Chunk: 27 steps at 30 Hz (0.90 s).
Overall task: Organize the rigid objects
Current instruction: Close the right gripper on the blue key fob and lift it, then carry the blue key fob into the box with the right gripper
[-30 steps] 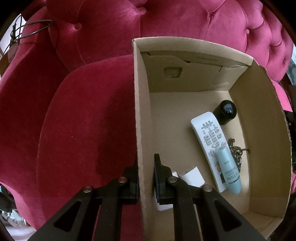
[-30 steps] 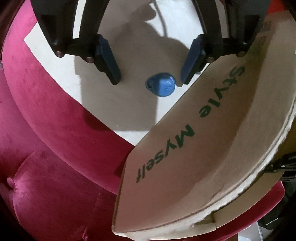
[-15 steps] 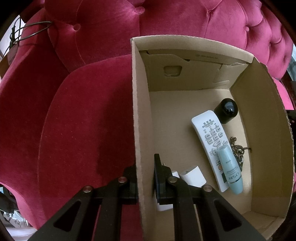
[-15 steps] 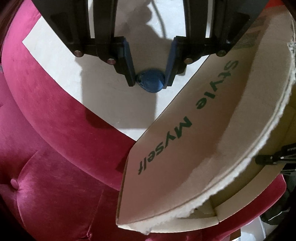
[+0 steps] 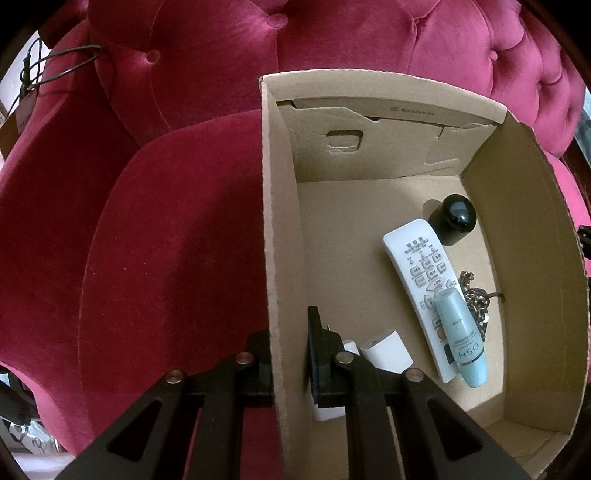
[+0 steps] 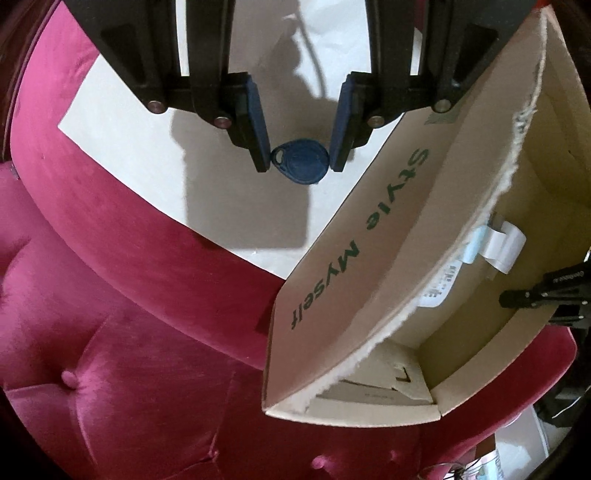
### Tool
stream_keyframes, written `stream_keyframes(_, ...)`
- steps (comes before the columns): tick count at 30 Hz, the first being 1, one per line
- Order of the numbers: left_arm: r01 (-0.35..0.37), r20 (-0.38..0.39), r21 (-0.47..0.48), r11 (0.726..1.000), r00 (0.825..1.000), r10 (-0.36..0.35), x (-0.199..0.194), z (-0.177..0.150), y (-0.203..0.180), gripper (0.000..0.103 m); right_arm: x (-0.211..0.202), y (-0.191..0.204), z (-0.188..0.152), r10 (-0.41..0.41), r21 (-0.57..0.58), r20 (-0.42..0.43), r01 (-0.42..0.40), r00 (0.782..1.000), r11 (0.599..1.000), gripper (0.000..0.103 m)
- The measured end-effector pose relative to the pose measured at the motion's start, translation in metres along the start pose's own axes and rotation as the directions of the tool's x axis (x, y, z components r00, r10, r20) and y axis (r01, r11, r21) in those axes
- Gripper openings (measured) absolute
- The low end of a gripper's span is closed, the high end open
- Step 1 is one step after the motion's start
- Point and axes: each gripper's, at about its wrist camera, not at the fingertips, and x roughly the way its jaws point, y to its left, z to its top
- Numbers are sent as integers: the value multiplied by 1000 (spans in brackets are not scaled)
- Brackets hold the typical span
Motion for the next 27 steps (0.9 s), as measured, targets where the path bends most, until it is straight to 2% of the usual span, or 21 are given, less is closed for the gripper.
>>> stream_keyframes(5, 3, 0, -4, 1000, 1000, -3, 1, 0, 2, 13, -13, 4, -3, -19, 19, 11, 19, 1000, 1000, 35)
stream_keyframes(16, -1, 2, -2, 1000, 1000, 1, 0, -1, 3, 13, -51, 15, -12, -68, 141, 35, 62, 997, 988, 35)
stream_keyframes(27, -4, 7, 2, 1000, 1000, 4, -1, -3, 3, 13, -67, 30, -17, -122, 221, 27, 113, 992, 969, 35)
